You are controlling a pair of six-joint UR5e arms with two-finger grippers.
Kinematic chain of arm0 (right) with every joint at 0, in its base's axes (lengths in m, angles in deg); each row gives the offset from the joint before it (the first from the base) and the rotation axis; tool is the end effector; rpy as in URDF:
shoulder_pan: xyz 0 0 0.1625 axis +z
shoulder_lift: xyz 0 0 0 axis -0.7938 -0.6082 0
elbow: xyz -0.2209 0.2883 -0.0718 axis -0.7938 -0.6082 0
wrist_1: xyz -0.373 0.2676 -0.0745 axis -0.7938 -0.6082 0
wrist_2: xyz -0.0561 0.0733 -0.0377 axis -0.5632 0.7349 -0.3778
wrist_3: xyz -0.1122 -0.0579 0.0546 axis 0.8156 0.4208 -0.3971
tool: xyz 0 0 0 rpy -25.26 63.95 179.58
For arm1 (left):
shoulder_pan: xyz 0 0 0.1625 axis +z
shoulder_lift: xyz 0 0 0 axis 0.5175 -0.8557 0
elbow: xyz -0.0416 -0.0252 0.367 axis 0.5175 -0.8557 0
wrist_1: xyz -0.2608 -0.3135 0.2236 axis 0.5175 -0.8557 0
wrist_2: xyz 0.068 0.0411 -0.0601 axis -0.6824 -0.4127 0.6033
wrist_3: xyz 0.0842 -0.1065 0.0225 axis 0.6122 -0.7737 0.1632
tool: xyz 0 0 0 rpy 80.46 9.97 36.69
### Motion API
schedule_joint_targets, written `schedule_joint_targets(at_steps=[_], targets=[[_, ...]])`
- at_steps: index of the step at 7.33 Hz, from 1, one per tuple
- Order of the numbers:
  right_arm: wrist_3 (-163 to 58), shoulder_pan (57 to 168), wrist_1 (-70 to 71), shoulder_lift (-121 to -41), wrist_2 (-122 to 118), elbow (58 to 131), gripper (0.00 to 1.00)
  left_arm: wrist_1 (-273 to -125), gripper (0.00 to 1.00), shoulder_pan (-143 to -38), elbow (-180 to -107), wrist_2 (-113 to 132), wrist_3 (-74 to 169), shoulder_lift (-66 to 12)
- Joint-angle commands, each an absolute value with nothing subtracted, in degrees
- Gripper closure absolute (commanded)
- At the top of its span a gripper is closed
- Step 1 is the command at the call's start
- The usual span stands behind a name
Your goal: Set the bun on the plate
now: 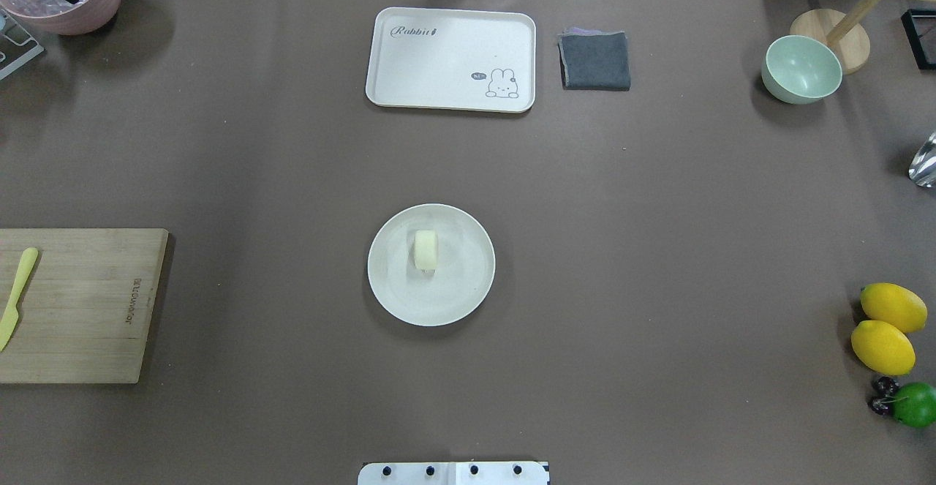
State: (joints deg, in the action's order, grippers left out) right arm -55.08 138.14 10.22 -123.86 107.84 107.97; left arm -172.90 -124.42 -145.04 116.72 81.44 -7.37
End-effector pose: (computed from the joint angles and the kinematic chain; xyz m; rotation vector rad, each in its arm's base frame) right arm 0.0064 -0.4260 0.6204 0.1172 -0.7897 0.1322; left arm -0.0787 -0.5444 0.6164 0.1703 0.6541 0.2790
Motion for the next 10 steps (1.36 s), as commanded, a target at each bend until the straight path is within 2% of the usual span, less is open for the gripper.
schedule_joint_targets(at_steps=[1,7,8,10], targets=[[-55.1,138.1,10.3,-123.9,107.8,107.9,0.0,-180.2,0.03,-124.9,-142.6,116.9,81.7,-4.6],[-55.2,138.1,10.3,-123.9,107.9,107.9,0.0,-180.8,0.03,-127.0,-150.2,125.2,74.9,-5.4],[-55.2,138.1,10.4,-123.9,107.9,107.9,0.0,-181.5,0.03,-127.0,-149.8,125.2,74.9,-5.2],[-55.2,138.1,10.3,-123.9,107.8,107.8,0.0,-189.0,0.03,-126.7,-141.7,124.7,74.4,-4.8]])
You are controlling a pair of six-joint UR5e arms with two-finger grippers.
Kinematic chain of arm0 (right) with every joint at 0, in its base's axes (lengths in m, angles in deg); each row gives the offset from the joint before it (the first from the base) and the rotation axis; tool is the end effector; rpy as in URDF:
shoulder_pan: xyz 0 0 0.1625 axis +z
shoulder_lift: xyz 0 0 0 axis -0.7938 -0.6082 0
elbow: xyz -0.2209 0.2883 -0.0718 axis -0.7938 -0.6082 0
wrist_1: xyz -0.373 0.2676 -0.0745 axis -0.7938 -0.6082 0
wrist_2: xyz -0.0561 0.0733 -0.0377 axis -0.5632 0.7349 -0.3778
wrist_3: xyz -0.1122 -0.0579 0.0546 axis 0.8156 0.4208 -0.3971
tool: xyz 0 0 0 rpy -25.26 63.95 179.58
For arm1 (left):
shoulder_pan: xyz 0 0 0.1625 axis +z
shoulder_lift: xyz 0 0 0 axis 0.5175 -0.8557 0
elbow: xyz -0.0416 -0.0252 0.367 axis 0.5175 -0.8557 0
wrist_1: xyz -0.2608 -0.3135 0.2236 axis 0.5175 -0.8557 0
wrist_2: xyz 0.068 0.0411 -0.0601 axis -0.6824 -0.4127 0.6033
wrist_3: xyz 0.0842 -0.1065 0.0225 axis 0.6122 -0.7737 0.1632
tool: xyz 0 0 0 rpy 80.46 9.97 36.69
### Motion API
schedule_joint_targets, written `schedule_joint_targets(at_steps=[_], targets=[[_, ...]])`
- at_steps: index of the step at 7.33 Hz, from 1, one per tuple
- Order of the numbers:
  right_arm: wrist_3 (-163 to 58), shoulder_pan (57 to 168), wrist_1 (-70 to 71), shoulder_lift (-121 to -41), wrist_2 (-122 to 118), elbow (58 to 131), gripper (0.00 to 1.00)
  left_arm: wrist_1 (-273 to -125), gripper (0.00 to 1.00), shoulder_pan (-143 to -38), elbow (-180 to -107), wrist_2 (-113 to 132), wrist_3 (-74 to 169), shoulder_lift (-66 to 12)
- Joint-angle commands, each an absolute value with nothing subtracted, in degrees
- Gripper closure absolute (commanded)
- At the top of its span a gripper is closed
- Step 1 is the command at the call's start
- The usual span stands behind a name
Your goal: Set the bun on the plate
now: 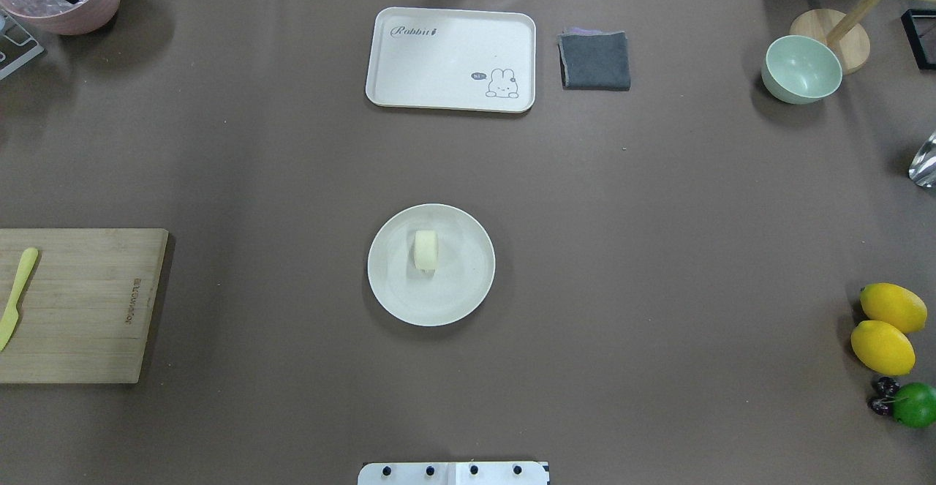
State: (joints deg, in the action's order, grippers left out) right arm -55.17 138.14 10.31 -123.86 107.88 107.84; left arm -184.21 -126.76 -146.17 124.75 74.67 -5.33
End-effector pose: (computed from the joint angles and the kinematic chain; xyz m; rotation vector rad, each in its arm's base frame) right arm 0.0064 -0.4258 0.6214 0.1158 -0.7904 0.1339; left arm -0.0868 -0.5432 0.5900 0.3347 0.7677 0.2004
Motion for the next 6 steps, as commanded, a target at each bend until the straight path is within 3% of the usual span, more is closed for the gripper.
schedule_joint_targets(at_steps=[1,5,6], targets=[[-55.2,138.1,10.3,-123.9,107.9,107.5,0.0,-189.4,0.03,-126.7,-141.8,124.7,74.7,-3.6],[-53.1,137.7,5.7,-122.8,107.3,107.7,0.0,-187.3,0.03,-121.5,-141.6,124.3,75.2,-1.1],[-43.0,136.9,4.9,-122.8,107.1,107.5,0.0,-180.3,0.03,-121.6,-142.2,124.3,75.1,-2.4]])
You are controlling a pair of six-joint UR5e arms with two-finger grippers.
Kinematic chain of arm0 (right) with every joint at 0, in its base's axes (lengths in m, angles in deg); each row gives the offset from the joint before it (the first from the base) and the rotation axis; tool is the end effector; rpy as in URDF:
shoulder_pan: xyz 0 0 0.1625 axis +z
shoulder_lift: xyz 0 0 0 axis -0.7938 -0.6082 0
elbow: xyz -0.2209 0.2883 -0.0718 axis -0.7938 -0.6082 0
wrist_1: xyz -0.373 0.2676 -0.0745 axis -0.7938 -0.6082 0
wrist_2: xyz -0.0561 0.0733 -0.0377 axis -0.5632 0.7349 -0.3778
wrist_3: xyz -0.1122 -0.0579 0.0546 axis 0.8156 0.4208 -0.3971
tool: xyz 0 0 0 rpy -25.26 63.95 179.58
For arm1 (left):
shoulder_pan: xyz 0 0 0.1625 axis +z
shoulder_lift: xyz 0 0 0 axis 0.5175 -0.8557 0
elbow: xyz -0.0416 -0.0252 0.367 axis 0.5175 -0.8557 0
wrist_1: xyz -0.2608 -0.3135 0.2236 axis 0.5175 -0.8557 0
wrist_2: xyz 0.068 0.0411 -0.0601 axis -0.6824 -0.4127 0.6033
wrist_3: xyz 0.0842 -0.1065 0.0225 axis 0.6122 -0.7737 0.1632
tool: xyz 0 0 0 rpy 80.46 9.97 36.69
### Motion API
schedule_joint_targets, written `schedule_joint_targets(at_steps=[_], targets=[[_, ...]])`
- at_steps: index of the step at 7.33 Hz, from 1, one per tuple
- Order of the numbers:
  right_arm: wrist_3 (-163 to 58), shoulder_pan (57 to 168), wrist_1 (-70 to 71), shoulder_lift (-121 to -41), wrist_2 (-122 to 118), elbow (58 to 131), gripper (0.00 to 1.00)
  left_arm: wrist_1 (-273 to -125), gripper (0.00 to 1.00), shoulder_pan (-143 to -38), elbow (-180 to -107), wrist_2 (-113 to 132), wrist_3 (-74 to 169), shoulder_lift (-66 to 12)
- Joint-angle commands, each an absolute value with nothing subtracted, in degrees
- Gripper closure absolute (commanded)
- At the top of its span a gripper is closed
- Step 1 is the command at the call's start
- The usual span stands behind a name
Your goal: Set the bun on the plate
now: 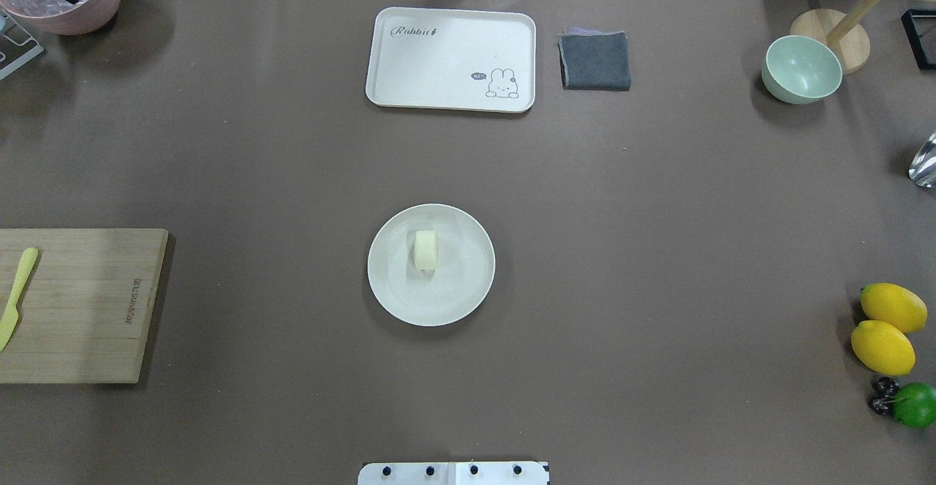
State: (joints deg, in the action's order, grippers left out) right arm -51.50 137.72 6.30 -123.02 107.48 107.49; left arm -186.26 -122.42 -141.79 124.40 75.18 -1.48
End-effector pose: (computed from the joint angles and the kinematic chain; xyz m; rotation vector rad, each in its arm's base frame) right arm 0.0038 -0.4271 0.6278 0.0816 -0.7715 0.0909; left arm -0.0453 -0.5125 0.6650 0.2075 0.7881 0.2365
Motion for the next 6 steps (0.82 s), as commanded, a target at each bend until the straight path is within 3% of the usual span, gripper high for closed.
schedule_joint_targets(at_steps=[1,3,6], targets=[[-30.4,137.8,0.1,-121.9,105.7,107.5,0.0,-173.8,0.03,-121.7,-142.7,124.3,75.1,-5.1],[-23.2,140.0,-13.9,-117.2,102.0,109.1,0.0,-173.0,0.03,-122.2,-144.5,124.4,75.2,-3.4],[-23.3,140.8,-14.2,-117.6,101.9,108.7,0.0,-173.8,0.03,-122.3,-145.8,124.6,75.3,-1.5]])
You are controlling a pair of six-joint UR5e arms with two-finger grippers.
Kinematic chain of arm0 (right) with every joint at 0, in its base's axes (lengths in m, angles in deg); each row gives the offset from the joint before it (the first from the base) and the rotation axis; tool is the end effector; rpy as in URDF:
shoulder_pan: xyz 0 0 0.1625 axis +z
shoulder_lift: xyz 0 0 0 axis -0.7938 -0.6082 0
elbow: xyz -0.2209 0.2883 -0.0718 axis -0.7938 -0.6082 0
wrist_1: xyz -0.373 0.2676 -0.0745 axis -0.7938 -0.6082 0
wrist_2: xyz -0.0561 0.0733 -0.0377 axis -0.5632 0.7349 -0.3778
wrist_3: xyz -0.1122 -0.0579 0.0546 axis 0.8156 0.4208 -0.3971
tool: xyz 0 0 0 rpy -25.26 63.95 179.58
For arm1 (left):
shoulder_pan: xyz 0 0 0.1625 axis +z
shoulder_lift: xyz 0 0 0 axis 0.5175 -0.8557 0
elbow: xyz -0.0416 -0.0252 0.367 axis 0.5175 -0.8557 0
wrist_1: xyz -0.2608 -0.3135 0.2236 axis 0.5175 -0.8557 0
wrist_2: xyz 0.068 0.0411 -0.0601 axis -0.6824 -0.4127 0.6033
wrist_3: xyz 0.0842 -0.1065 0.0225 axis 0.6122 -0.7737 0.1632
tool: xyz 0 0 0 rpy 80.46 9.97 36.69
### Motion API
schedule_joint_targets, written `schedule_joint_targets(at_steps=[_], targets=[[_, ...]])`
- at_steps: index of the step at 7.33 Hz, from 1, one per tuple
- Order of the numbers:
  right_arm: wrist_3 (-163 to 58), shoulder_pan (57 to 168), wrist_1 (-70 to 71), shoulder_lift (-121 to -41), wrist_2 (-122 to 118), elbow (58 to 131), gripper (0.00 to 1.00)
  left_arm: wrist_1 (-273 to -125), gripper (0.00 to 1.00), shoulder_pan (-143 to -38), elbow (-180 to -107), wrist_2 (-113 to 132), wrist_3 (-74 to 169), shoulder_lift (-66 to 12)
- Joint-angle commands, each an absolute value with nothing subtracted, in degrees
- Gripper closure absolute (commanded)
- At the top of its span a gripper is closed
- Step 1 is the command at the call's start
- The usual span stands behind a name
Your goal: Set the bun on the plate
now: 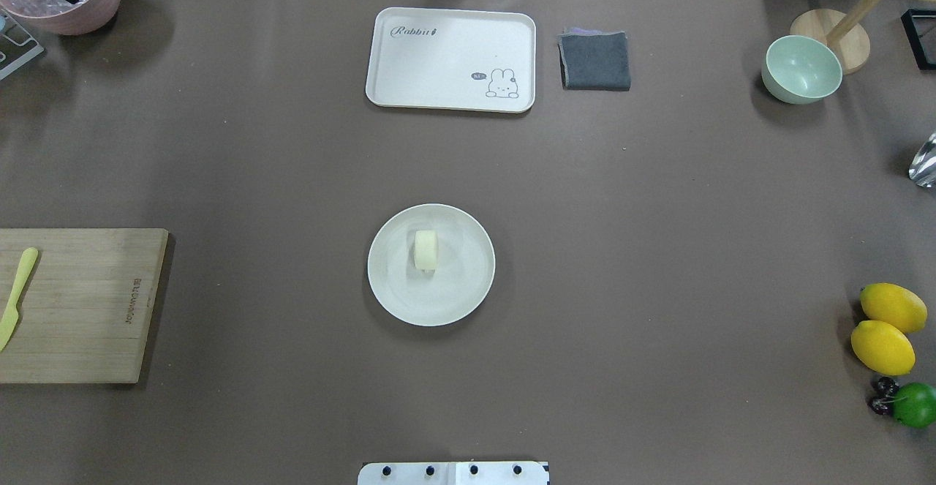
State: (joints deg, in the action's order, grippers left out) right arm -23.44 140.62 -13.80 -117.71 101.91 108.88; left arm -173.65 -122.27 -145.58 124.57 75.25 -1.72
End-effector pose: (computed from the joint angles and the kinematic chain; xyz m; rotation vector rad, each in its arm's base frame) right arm 0.0352 -0.4405 0.6214 0.0539 -0.6507 -0.2427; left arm -0.0434 -0.5030 0.6491 0.0665 0.8085 0.1798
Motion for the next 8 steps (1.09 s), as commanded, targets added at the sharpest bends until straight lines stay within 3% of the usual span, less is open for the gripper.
schedule_joint_targets(at_steps=[1,8], targets=[[-23.3,140.9,-14.1,-117.8,101.8,108.8,0.0,-173.8,0.03,-122.4,-145.7,124.9,75.3,-1.4],[-23.4,143.2,-14.3,-117.7,102.9,108.8,0.0,-175.8,0.03,-123.3,-145.8,125.0,75.2,-1.5]])
